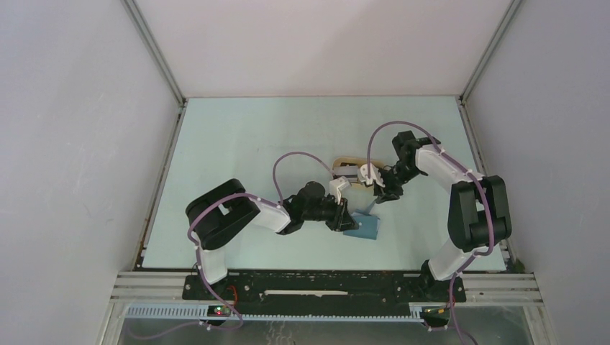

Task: Put the credit cards into the card holder
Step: Reset both arms

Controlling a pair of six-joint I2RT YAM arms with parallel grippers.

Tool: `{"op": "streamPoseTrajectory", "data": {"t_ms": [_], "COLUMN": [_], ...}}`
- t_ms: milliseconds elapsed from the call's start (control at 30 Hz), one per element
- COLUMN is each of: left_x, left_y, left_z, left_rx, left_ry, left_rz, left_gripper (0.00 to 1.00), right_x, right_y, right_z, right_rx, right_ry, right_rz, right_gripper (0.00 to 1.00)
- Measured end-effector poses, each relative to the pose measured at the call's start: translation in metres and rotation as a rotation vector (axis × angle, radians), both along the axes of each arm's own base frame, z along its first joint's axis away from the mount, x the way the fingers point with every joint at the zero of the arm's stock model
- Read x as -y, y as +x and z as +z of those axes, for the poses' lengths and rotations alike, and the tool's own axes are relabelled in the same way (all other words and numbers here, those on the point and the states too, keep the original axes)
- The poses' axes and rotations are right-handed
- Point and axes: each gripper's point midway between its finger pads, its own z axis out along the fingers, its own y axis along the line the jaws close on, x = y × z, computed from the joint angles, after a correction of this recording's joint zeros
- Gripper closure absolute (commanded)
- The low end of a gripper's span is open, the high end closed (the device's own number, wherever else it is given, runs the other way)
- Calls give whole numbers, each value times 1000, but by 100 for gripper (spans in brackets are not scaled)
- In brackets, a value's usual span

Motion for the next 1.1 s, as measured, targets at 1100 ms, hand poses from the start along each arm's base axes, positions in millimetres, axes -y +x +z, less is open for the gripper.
{"op": "streamPoseTrajectory", "data": {"t_ms": [1100], "left_x": [-9], "left_y": [12], "left_z": [-9], "left_rx": [-26], "left_ry": [35], "left_rz": [61], "left_gripper": [53], "right_x": [-19], "right_y": [-35], "right_z": [13], "right_rx": [-167], "right_ry": [-92], "right_rz": [-66], "right_gripper": [100]}}
